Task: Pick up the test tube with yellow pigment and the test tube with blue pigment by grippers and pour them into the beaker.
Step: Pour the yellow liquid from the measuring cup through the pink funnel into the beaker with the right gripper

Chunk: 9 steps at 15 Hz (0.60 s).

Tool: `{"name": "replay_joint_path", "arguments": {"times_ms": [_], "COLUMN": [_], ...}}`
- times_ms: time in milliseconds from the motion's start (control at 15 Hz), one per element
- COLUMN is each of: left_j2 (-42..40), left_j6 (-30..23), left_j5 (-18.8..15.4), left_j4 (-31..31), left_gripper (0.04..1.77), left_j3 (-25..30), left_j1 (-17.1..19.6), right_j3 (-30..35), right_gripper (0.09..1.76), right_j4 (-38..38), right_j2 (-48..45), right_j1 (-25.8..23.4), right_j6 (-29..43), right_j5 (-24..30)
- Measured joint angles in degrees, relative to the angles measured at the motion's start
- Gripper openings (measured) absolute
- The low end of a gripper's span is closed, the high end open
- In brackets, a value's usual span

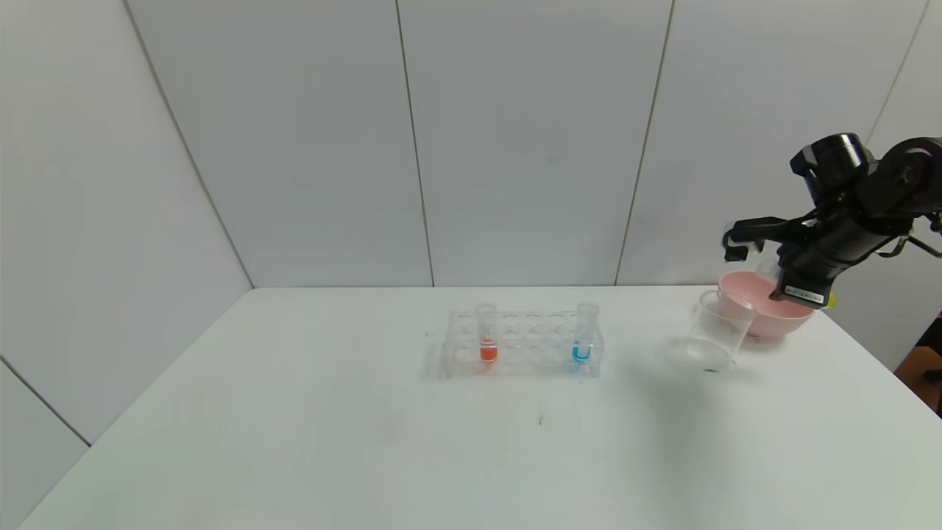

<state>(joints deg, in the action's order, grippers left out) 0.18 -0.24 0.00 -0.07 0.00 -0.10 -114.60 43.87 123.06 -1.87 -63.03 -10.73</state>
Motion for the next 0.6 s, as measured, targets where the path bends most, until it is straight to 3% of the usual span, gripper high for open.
{"name": "replay_joint_path", "arguments": {"times_ms": [600], "left_j2": [0.0], "left_j6": [0.02], "left_j5": [-0.02], "left_j4": [0.0], "left_gripper": [1.76], "left_j3": [0.0], "left_j1": [0.0], "right_j3": [0.0], "right_gripper": [0.57], "right_j4": [0.57], "right_j2": [1.55], "right_j1": [0.05], "right_j6": [-5.05], "right_j5": [-1.69]}}
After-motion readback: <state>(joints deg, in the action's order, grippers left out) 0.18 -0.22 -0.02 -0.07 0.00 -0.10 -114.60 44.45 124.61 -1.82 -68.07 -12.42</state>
